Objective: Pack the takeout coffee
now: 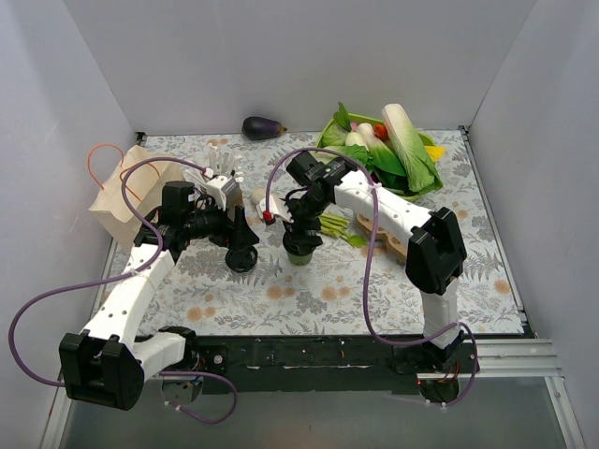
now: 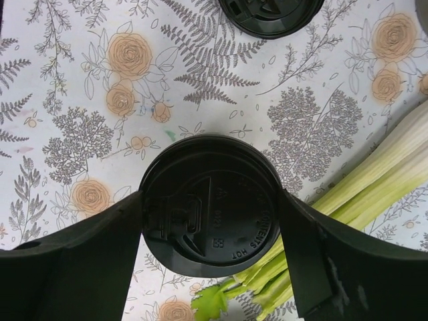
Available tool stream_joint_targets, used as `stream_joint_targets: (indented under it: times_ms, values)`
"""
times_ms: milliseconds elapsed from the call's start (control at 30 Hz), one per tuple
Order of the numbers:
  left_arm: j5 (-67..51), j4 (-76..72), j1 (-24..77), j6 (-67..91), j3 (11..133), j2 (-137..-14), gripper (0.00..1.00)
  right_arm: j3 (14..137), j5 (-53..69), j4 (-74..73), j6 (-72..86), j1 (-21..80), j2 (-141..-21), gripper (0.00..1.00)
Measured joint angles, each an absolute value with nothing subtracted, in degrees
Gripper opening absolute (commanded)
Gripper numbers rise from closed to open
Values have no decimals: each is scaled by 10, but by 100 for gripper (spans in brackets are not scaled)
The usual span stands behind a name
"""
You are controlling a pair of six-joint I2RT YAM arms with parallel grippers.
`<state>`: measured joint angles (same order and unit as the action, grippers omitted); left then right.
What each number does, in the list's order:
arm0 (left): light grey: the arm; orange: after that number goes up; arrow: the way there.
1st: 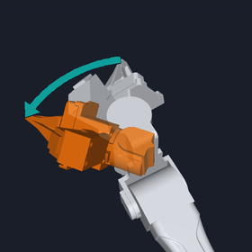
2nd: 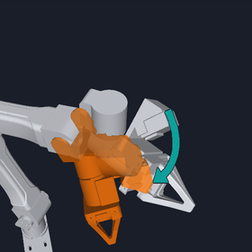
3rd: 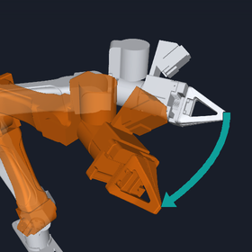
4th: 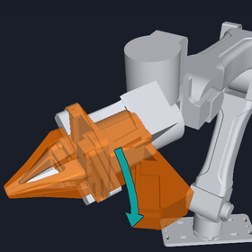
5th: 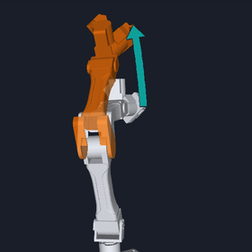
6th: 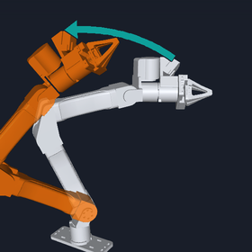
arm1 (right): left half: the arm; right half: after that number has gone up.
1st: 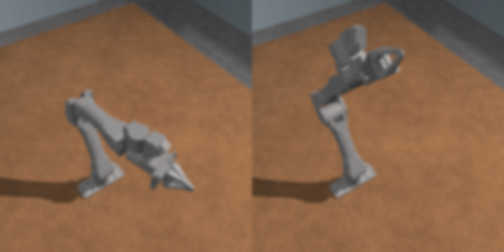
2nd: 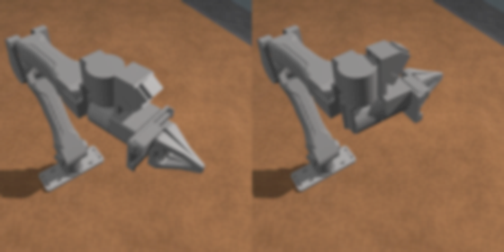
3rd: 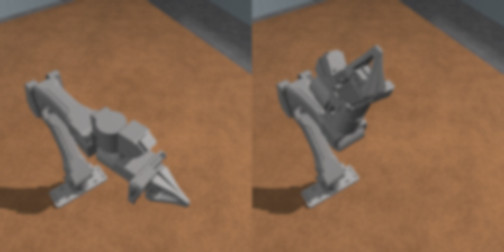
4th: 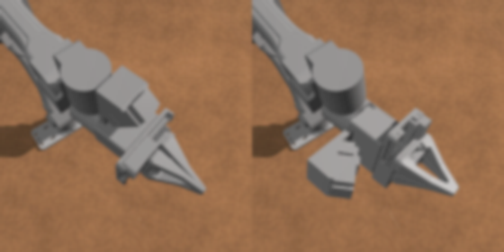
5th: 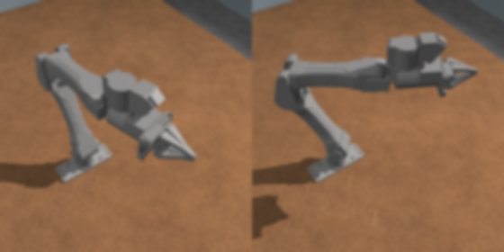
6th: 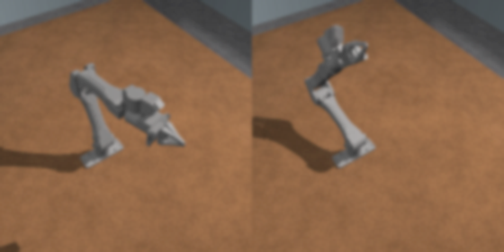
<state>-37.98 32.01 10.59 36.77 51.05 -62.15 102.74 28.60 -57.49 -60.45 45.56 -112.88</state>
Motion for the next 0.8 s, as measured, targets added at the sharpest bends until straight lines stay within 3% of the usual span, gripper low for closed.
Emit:
stream_joint_targets:
  times_ms: [367,533,800]
  values:
    - [-386,316,106,374,510,-623,76,1020,259,-611,-586,454,-1111,75]
    - [-392,312,106,379,510,-633,76,938,240,-627,-567,433,-1008,75]
    - [-404,300,106,390,511,-666,75,806,218,-665,-536,317,-801,75]
